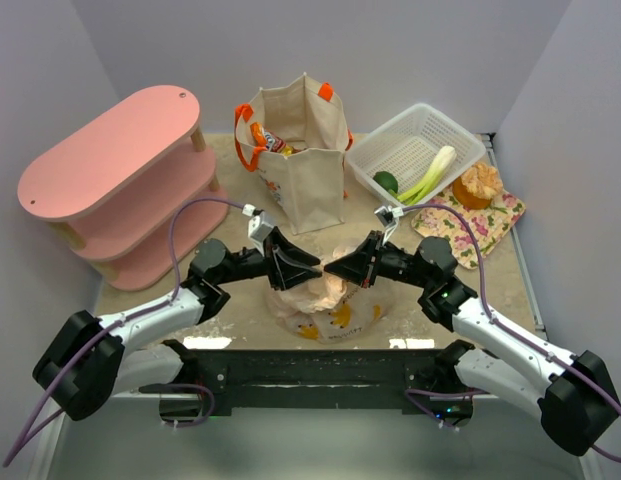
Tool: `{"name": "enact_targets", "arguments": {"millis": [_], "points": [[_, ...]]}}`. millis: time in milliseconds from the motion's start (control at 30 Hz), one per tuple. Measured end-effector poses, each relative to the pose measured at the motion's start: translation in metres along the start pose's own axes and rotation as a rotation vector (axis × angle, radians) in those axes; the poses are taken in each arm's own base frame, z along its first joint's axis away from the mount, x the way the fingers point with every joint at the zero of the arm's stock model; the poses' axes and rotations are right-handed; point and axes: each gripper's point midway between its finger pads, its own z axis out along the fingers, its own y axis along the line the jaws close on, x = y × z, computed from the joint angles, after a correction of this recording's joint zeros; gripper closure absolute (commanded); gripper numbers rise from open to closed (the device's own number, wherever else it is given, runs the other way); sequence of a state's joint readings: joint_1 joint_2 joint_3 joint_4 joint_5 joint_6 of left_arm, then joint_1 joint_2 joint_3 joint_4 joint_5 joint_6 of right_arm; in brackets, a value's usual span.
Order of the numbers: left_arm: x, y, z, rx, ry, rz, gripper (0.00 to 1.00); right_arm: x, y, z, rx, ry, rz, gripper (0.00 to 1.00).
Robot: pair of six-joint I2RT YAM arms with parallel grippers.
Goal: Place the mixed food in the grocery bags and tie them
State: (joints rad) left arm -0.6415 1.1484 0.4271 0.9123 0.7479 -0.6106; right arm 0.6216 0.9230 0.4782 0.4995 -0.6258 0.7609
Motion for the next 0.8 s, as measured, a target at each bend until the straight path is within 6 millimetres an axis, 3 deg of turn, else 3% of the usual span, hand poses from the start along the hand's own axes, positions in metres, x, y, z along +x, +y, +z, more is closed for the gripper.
{"name": "enact_targets", "arguments": {"millis": [233,633,800], "points": [[-0.012,-0.003,0.006,0.034,-0.007,0.016,0.56,-0.001,0.002,0.0,-0.011,-0.001,0.0,1.0],[0.0,-0.008,0.006,0.099,0.051,-0.006,0.57,0.001,0.004,0.0,-0.021,0.009,0.0,1.0],[0.0,-0.011,0.007,0.119,0.047,-0.007,0.67,0.001,0.004,0.0,-0.022,0.009,0.0,1.0]]}}
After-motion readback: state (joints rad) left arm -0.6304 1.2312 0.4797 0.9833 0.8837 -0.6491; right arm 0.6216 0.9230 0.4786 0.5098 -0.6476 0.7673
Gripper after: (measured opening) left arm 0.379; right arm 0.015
